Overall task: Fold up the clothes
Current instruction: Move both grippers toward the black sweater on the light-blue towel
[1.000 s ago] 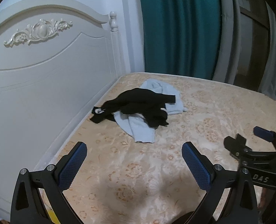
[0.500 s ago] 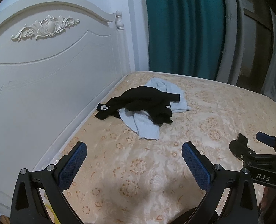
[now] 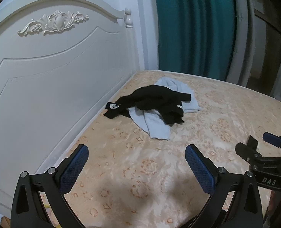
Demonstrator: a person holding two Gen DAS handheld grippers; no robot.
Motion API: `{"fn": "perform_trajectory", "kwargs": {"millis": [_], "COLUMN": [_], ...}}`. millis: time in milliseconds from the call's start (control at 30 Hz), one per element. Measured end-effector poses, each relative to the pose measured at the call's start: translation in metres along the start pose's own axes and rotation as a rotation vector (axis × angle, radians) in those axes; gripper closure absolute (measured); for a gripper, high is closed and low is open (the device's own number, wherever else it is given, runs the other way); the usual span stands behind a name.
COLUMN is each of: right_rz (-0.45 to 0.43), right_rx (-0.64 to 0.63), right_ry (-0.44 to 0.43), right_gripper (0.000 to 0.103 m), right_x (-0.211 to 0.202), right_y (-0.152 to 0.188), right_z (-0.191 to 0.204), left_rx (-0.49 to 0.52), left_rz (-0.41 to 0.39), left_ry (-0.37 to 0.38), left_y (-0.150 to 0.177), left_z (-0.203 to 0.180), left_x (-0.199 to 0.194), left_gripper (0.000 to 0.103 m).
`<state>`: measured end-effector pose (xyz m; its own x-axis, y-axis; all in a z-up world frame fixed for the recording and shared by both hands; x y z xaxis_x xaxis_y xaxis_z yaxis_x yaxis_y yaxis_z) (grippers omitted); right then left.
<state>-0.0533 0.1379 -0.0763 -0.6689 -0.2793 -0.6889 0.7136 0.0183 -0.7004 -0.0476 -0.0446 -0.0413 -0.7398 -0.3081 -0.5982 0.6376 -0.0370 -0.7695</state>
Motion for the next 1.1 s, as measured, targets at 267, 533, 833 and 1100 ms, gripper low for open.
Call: {"fn": "perform_trajectory", "kwargs": {"millis": [267, 533, 833, 1100], "right_rz": [0.013, 0.033, 0.042, 0.037], "right_rx": [0.002, 0.01, 0.008, 0.021], "right_ry": [-0.006, -0.016, -0.015, -0.02], "right_gripper": [0.0, 0.0, 0.0, 0.0], "right_x": [0.035, 0.07, 0.092, 0.102], "right_y": [-0.014, -0.027, -0.041, -0.051], "right_z": [-0.005, -0.005, -0.008, -0.014], "left_rx": [0.018, 0.018, -0.005, -0.012], "left_rz": [0.006, 0.023, 0.042, 0.044], "left_ry": [-0.016, -0.009, -0.002, 0.001], "left_y": [-0.011, -0.02, -0.026, -0.031], "left_z": [-0.002, -0.009, -0.015, -0.02], "left_x": [0.036, 0.069, 0.093, 0.104], "left_gripper": [0.0, 0.0, 0.0, 0.0]}}
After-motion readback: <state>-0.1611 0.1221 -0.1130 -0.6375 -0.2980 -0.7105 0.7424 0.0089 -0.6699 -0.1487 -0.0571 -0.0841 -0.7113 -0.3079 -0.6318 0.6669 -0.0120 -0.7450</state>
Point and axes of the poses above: each gripper's, at about its wrist camera, not at the fingertips, and x roughly the way its jaws point, z to its left, y to its underside, the point moved 6 cm from there along x, roughly the way its jaws point, and after that the axes turned 11 degrees about -y, right-handed, at the moved point
